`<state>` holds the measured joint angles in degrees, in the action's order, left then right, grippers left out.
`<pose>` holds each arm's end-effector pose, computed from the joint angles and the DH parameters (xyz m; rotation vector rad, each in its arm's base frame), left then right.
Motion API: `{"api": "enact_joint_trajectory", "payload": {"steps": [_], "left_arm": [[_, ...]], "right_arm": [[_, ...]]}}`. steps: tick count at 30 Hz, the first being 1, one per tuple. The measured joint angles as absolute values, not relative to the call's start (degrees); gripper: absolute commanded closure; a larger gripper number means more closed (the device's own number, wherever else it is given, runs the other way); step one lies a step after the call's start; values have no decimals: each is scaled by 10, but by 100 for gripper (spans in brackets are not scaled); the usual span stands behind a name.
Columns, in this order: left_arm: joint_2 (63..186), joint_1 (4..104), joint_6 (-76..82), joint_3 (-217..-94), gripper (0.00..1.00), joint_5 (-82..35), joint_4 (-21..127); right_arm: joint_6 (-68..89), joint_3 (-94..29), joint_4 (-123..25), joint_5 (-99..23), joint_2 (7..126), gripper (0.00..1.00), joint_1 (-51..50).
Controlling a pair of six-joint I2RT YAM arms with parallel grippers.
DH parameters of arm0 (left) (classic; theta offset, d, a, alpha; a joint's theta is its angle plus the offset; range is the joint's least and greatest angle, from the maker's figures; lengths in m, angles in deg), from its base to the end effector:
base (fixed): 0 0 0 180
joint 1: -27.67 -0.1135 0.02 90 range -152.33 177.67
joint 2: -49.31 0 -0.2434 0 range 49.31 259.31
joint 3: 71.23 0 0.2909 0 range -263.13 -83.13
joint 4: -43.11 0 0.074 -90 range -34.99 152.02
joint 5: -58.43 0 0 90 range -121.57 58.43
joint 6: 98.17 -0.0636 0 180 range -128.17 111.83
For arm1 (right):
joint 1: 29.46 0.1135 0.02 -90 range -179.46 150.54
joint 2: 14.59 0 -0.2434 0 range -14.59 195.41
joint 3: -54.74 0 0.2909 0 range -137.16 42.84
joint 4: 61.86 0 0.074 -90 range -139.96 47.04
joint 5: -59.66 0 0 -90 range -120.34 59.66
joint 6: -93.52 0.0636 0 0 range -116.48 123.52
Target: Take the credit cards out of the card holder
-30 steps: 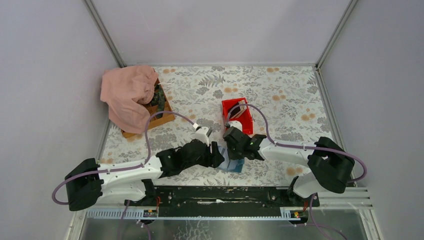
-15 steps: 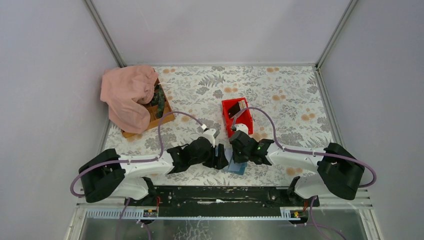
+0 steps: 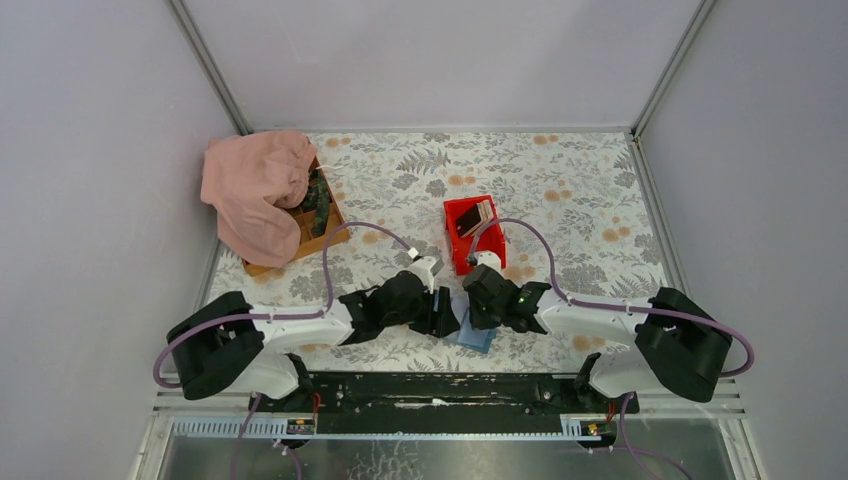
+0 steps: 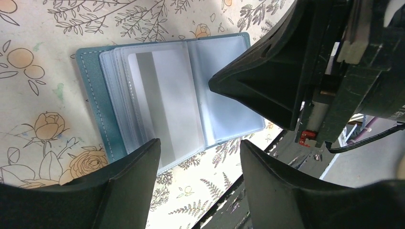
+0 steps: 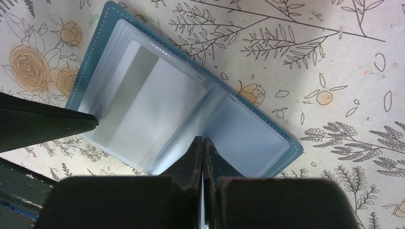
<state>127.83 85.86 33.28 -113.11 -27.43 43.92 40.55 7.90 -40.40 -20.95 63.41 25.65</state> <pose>0.1617 -0.2693 0.0949 0.3960 2.3943 -0.9718 0.1809 0.2412 0.0924 -0.3287 2.5142 0.4731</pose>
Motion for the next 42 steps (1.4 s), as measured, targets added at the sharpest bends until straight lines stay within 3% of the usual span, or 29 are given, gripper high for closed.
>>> {"api": "enact_joint_trajectory", "payload": {"steps": [42], "left_arm": [[1277,846,321,-1131,32,-277,446]], "right_arm": [[406,94,-417,-210,623,100,245]]}}
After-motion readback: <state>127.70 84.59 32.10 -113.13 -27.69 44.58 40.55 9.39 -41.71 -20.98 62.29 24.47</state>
